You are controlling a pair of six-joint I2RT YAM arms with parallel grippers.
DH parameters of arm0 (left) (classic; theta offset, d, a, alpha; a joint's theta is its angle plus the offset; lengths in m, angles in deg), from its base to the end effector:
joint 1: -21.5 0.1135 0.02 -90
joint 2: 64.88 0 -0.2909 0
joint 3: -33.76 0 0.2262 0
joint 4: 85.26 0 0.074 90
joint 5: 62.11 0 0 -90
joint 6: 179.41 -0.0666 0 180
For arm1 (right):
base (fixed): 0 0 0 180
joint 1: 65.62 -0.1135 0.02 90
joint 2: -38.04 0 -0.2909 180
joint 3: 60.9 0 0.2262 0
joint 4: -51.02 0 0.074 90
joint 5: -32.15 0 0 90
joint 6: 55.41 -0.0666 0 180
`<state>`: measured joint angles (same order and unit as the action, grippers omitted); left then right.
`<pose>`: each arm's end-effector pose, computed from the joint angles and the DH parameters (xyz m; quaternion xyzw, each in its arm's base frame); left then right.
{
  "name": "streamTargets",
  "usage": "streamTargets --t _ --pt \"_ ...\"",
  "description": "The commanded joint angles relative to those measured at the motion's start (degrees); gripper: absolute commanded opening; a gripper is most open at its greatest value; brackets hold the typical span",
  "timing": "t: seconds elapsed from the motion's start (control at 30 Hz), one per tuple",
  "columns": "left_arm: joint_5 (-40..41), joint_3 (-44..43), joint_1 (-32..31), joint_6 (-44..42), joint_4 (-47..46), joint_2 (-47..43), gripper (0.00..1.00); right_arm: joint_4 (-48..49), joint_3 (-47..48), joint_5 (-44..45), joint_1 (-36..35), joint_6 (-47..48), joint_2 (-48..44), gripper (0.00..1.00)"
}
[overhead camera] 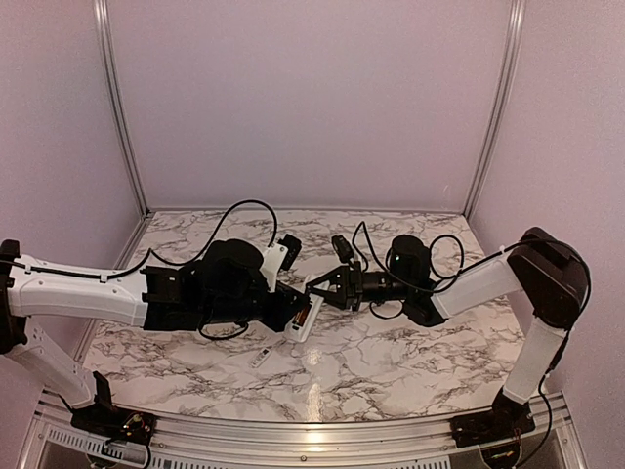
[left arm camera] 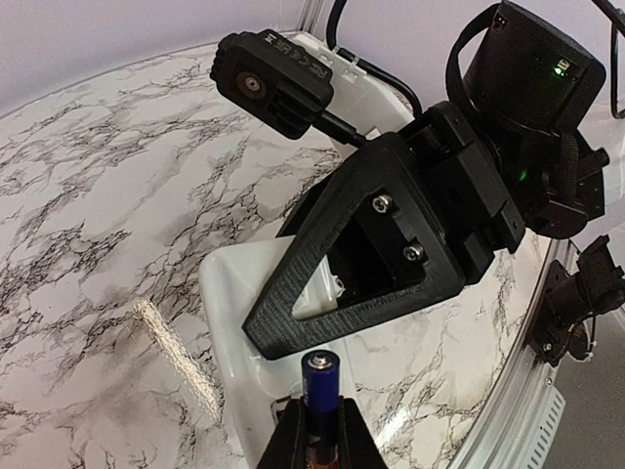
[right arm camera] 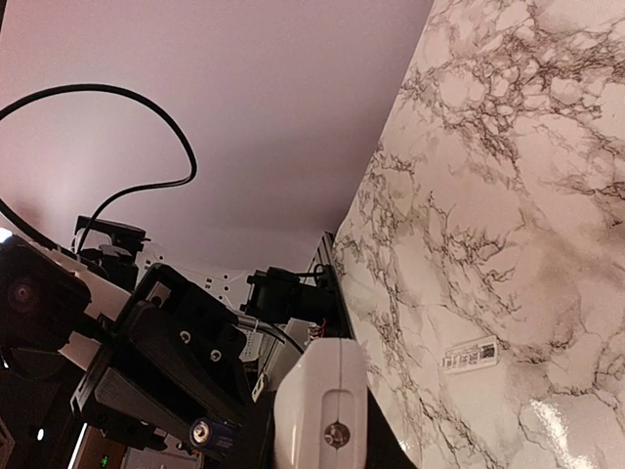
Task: Load the batteries into the remote control
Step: Place the battery in the battery compartment.
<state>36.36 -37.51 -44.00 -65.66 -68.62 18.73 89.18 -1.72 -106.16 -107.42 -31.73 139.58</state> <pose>0.1462 -0.2971 0.2865 0.2711 0.8162 -0.3104 0.4050 0.2377 0.2792 0.2374 -0.1303 0.7123 0.6788 0.1219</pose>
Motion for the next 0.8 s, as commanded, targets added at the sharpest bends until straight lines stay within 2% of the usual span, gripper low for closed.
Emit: streamTargets --t 0.0,0.23,0.47,0.77 --pt "1.61 -1.62 -0.46 -1.2 0.74 1.11 0.0 3.07 1.13 0.73 -0.55 -1.78 0.5 0.0" --pt "2.67 -1.75 -0.5 -1.04 1.8 1.49 0.0 10.04 0.22 0.2 -0.56 -7.16 1.83 0.0" --pt "3.29 -1.67 -0.44 -1.47 2.69 1.94 0.01 10.88 0.0 0.41 -0.47 -8.1 1.85 0.0" --pt "5.47 -2.13 -0.51 -2.71 4.93 1.3 0.12 10.72 -0.44 0.41 -0.03 -7.46 1.59 0.0"
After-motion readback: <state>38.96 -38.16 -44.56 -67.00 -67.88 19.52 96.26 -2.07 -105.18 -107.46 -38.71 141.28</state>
